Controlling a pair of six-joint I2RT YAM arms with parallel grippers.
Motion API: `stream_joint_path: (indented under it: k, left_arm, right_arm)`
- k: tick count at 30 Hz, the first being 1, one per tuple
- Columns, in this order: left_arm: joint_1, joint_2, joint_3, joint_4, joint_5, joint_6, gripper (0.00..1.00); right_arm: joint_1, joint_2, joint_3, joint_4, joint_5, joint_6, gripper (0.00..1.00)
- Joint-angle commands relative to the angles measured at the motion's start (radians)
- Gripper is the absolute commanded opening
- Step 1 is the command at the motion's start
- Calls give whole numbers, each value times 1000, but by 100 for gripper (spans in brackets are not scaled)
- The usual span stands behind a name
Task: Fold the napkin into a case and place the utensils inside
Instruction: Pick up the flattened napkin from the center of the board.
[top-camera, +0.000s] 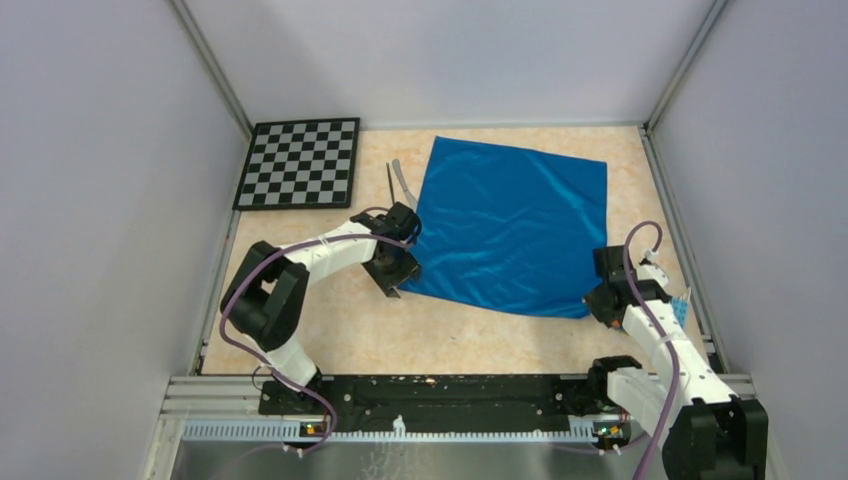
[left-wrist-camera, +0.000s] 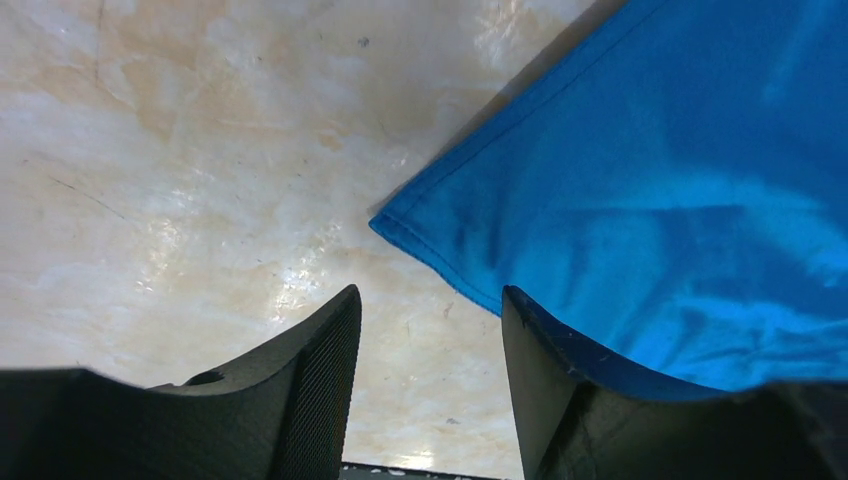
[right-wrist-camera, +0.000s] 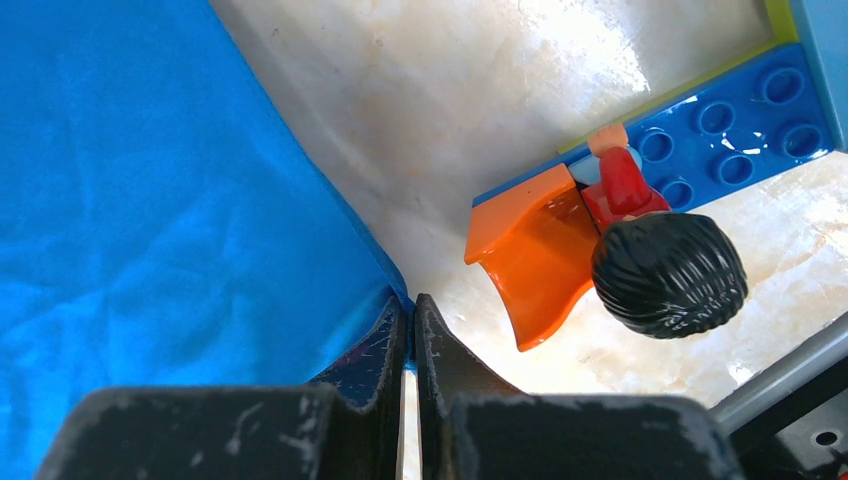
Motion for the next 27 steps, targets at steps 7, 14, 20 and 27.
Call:
stream_joint_path:
  k: [7,14,20,27]
  left_arm:
    - [-3,54,73,-78,-118,-23,56]
    - [-3,107,83,-63,-116,0,55]
    - [-5,150,68,-42,-104,-6,53]
    - [-7,203,53,-58,-133,-15,45]
  right_arm:
    - [5,-42,-3,23,32,-24,0]
    - [5,-50,-10,24,33,-19,0]
    - [6,-54,-9,22,34,-17,0]
    - [5,-63,-6,16,35,-16,0]
